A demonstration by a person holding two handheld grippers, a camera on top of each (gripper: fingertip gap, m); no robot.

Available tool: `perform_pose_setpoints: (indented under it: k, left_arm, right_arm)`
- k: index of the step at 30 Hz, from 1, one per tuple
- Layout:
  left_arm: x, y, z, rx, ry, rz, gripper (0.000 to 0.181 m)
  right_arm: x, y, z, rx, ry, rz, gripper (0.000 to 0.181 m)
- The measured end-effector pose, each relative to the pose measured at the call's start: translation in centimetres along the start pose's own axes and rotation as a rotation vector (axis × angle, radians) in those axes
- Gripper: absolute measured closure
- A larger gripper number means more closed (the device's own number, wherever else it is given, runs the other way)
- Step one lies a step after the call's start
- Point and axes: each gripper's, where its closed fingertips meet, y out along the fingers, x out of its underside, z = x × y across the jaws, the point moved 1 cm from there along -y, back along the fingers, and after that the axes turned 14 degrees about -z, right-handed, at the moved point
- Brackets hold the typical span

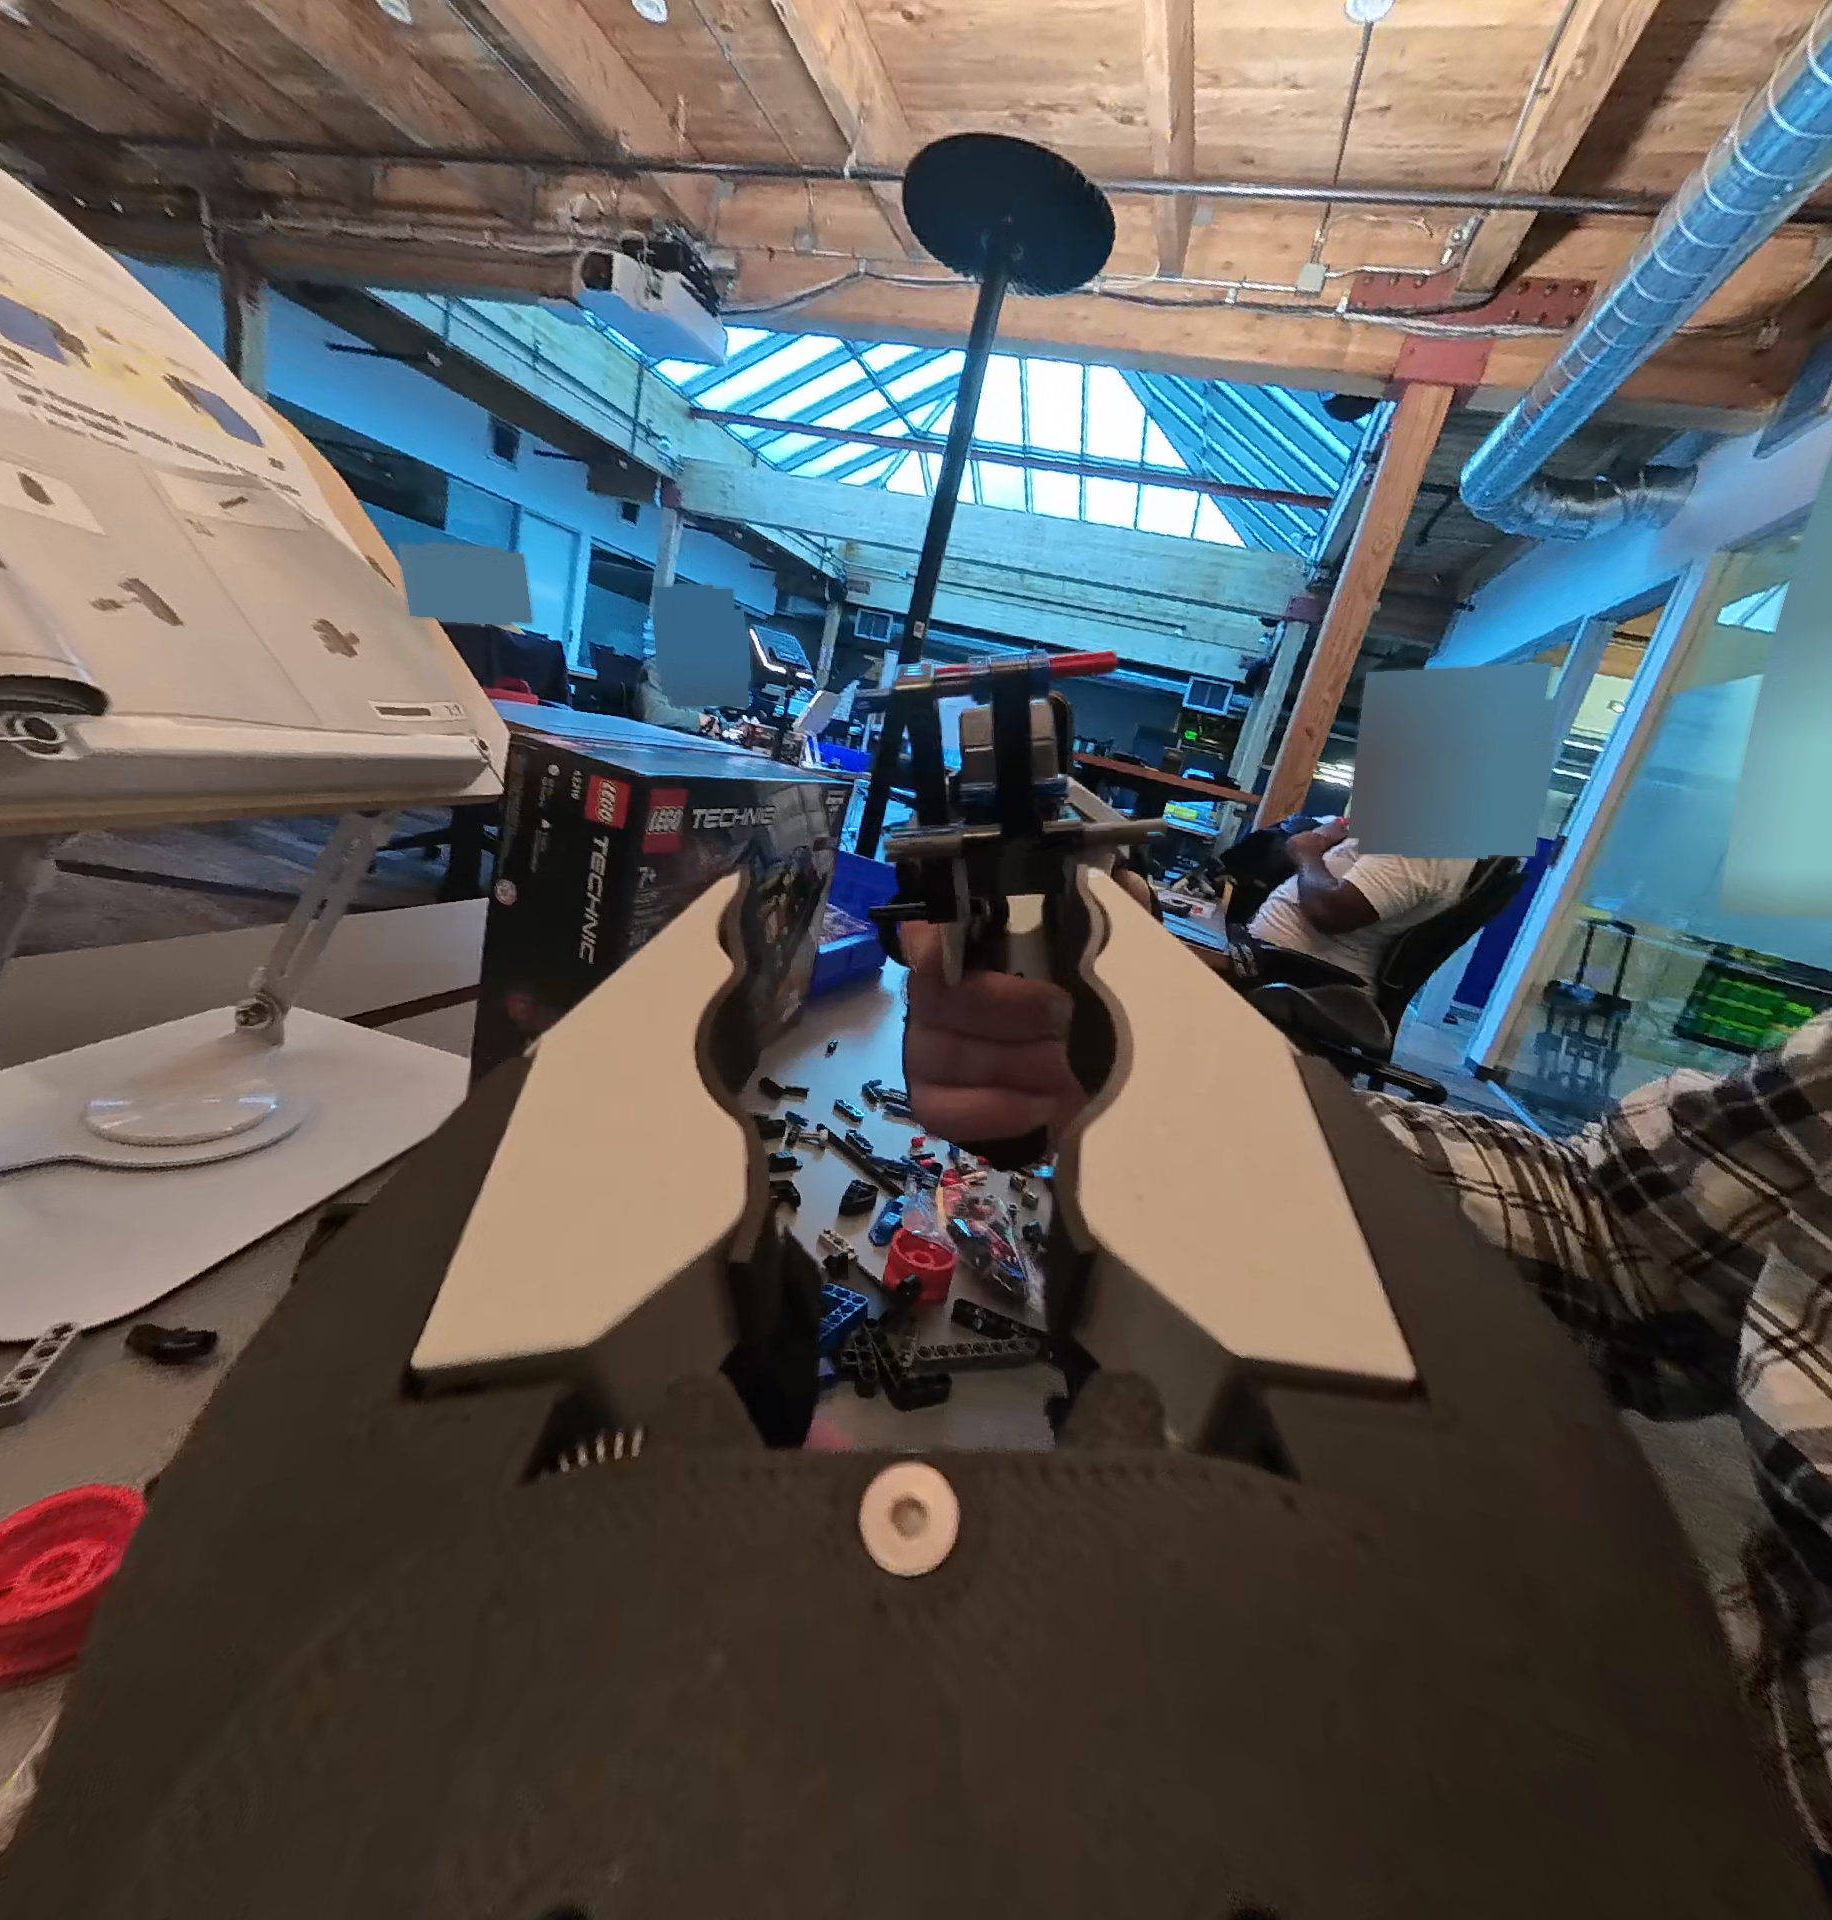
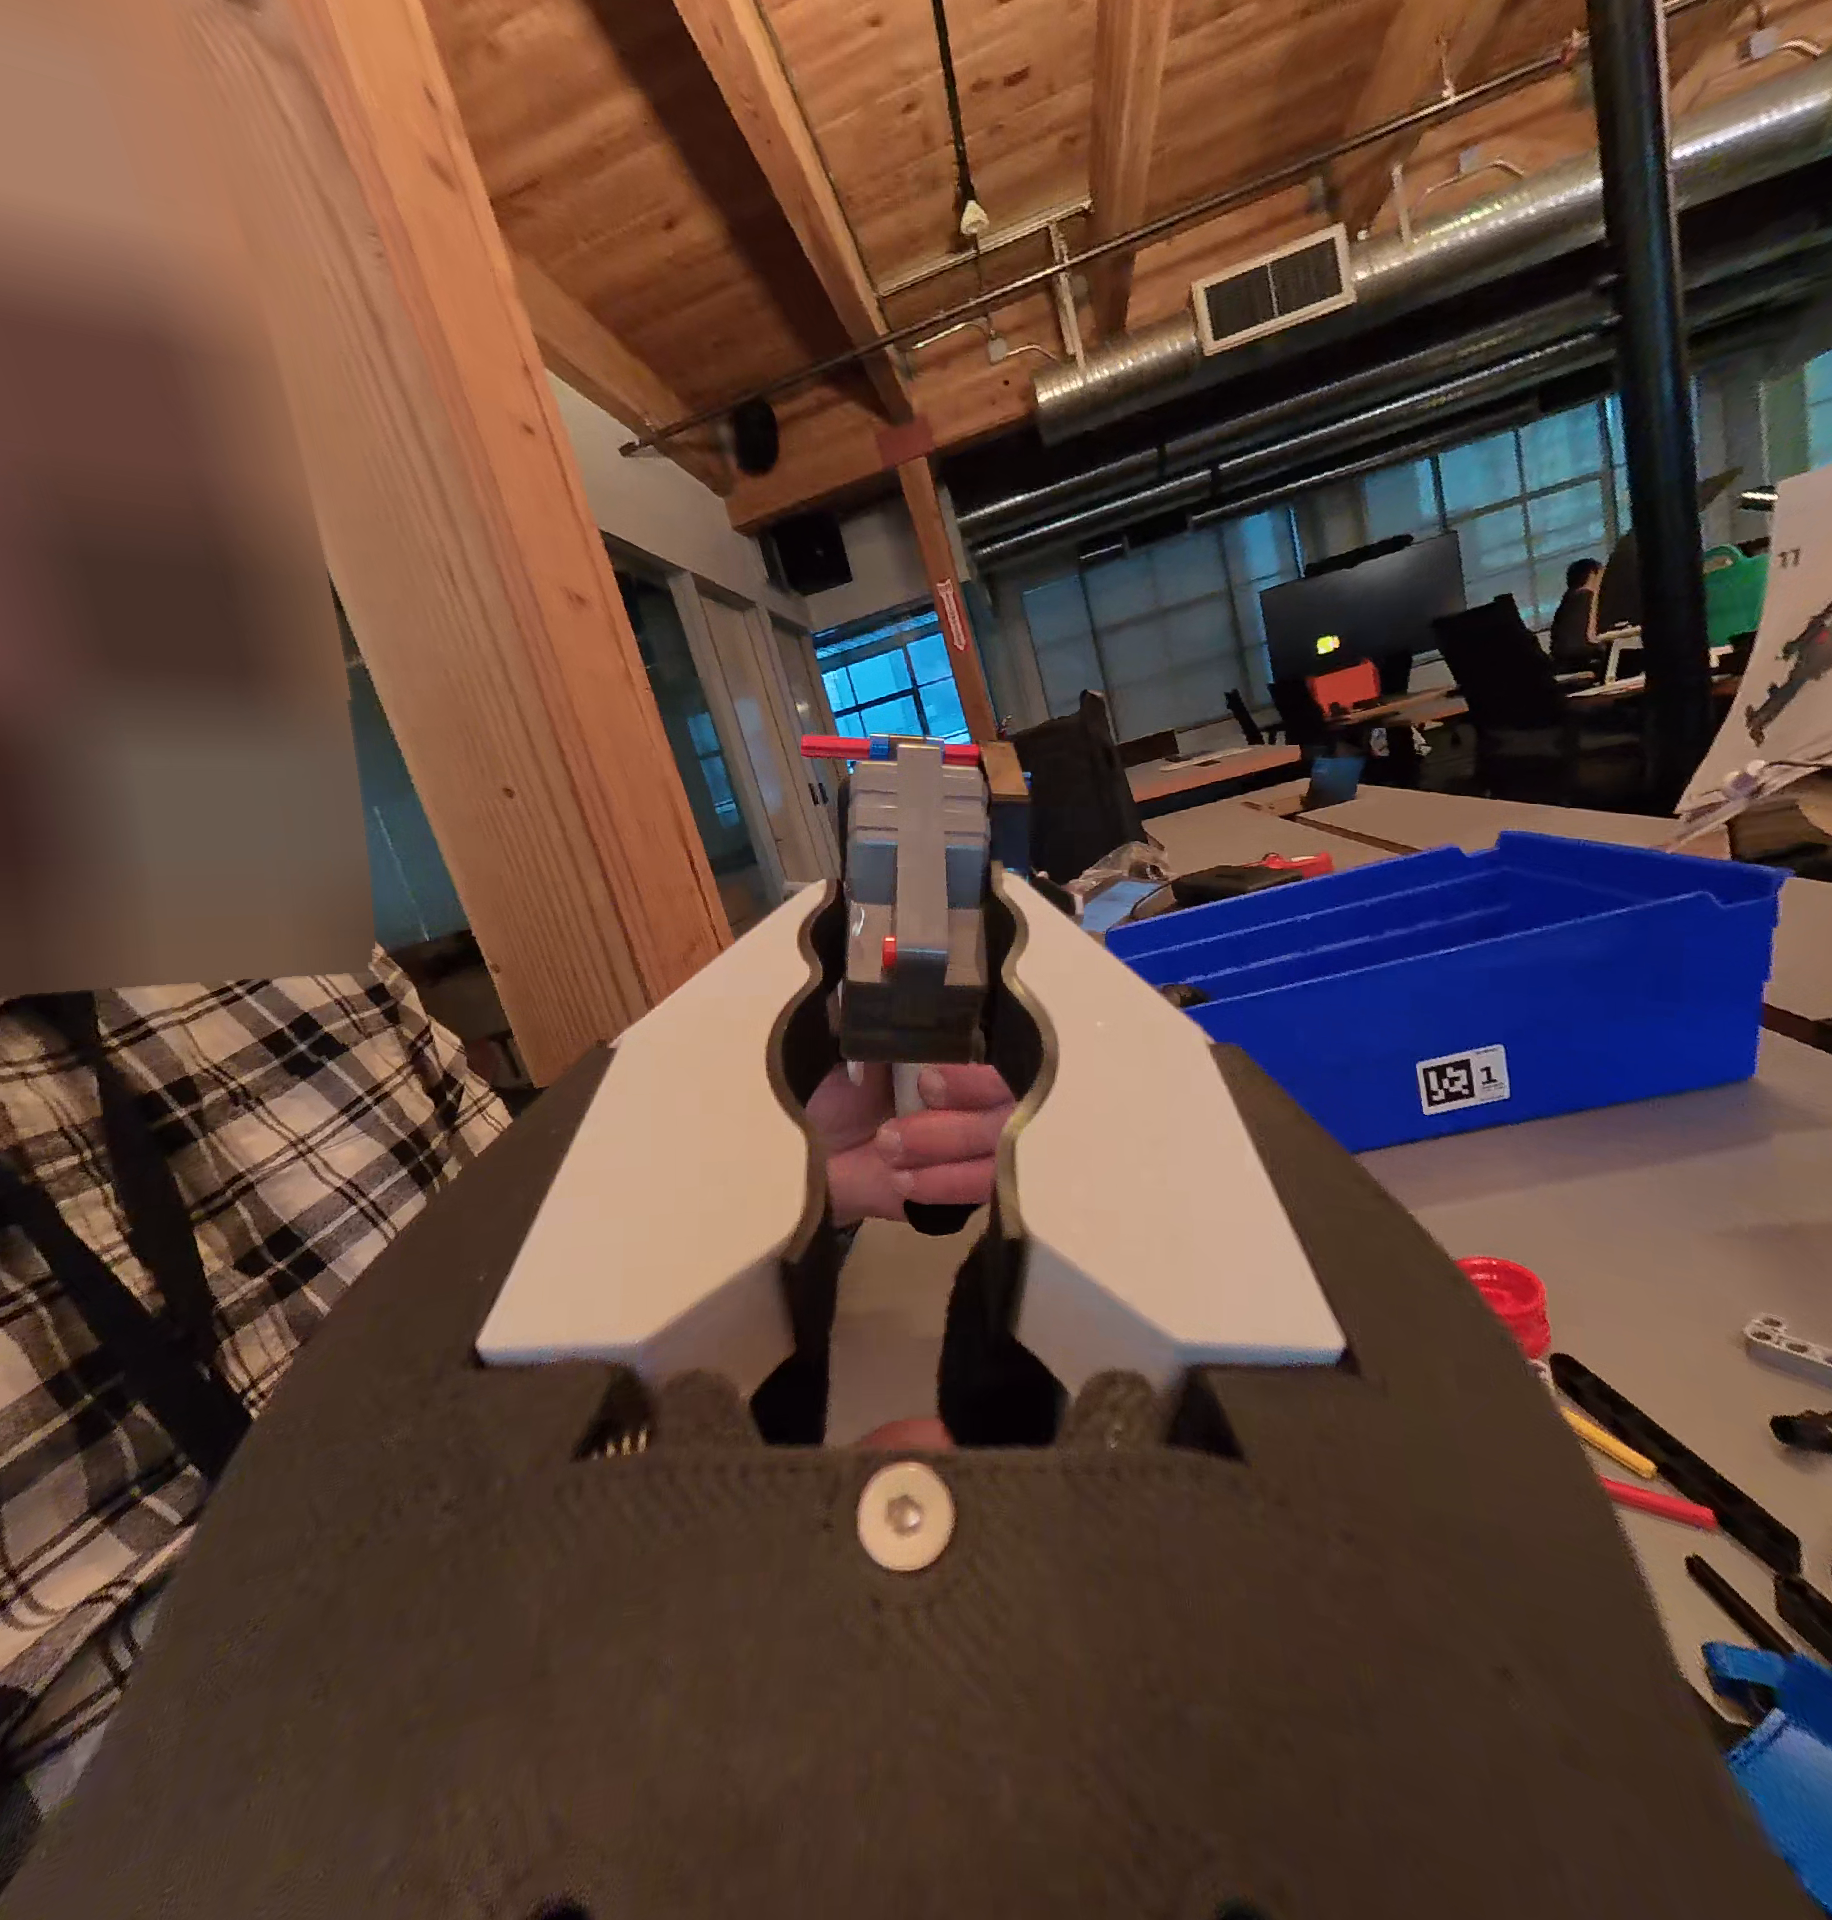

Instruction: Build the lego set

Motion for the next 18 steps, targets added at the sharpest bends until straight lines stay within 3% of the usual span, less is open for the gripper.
perform_pose_setpoints:
  k: [7, 14, 18]
  left_arm:
    - [0.3, 0.6, 0.9, 0.04, 0.032, -0.017, 0.125]
    - [-1.6, -1.4, -0.4, 0.04, -0.044, 0.117, 0.132]
    - [-0.8, -0.7, -0.4, 0.042, -0.035, 0.064, 0.135]
  right_arm:
    - [0.3, -0.1, -0.4, -0.027, -0.017, -0.004, 0.157]
    - [1.0, 0.2, -0.6, -0.033, -0.048, -0.049, 0.157]
    - [2.1, 0.6, -0.7, -0.019, -0.077, -0.12, 0.157]
